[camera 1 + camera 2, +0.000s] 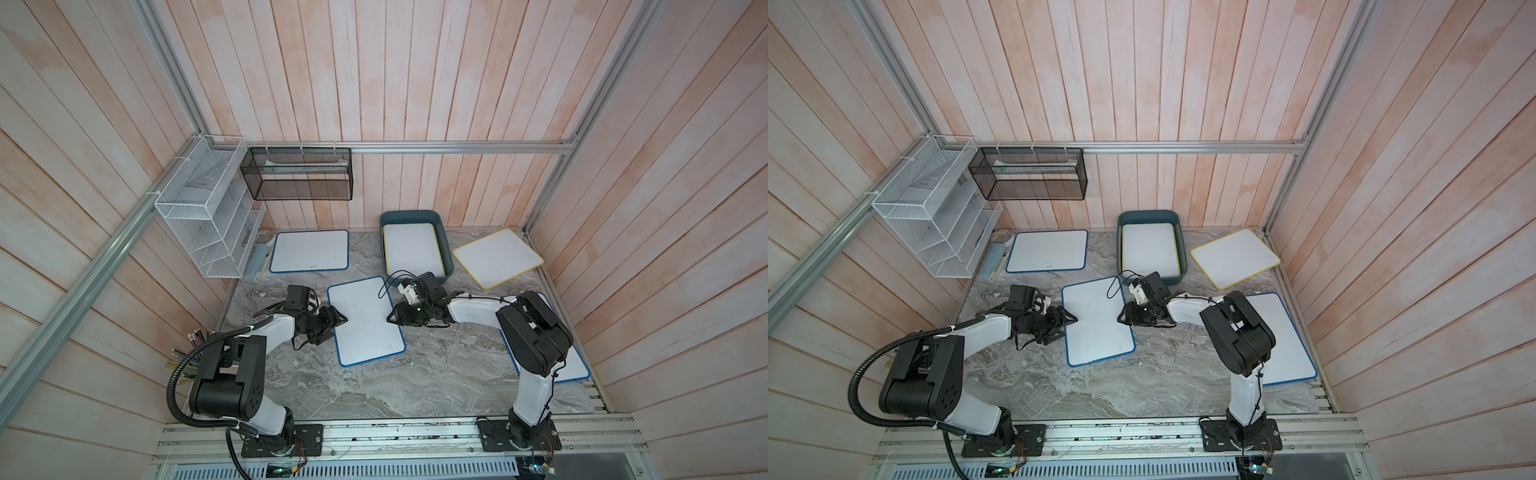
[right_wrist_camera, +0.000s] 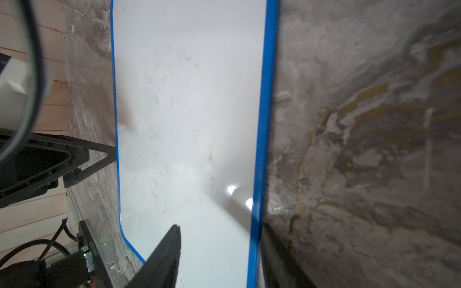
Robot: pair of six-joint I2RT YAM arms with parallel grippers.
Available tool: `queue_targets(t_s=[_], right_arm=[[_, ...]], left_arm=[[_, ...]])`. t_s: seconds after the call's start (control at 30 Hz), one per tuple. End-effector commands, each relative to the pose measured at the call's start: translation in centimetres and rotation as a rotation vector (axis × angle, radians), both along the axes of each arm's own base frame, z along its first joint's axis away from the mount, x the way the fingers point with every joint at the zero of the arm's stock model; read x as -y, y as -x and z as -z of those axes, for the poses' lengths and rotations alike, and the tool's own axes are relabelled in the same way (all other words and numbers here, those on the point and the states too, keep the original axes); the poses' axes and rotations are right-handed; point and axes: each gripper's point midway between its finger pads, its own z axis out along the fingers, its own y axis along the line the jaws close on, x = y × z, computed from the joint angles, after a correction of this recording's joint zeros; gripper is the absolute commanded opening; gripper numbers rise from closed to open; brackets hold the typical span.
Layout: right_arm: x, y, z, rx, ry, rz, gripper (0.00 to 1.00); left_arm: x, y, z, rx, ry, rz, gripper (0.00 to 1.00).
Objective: Put the whiteboard into the storage box
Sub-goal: Pick up the whiteboard at the center of the board.
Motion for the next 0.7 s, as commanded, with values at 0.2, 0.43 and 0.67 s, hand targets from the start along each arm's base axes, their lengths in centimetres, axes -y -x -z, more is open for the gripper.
queue_targets(t_s=[0.2, 0.43, 0.67], right_arm=[[-1.2, 4.4, 4.2, -0.167, -0.023, -0.077, 0.52], [-1.3, 4.2, 4.2, -0.162, -0.025, -0.079, 0.53], [-0.4, 4.3, 4.7, -0.154, 0.027, -0.069, 0.53]], left_arm=[[5.1, -0.3, -10.0, 0.158, 0.304, 0.133, 0.73], [4.9, -0.6, -11.7, 0.207, 0.296, 0.132, 0.73], [-4.2, 0.0, -4.7, 0.001, -0.233, -0.029, 0.73]])
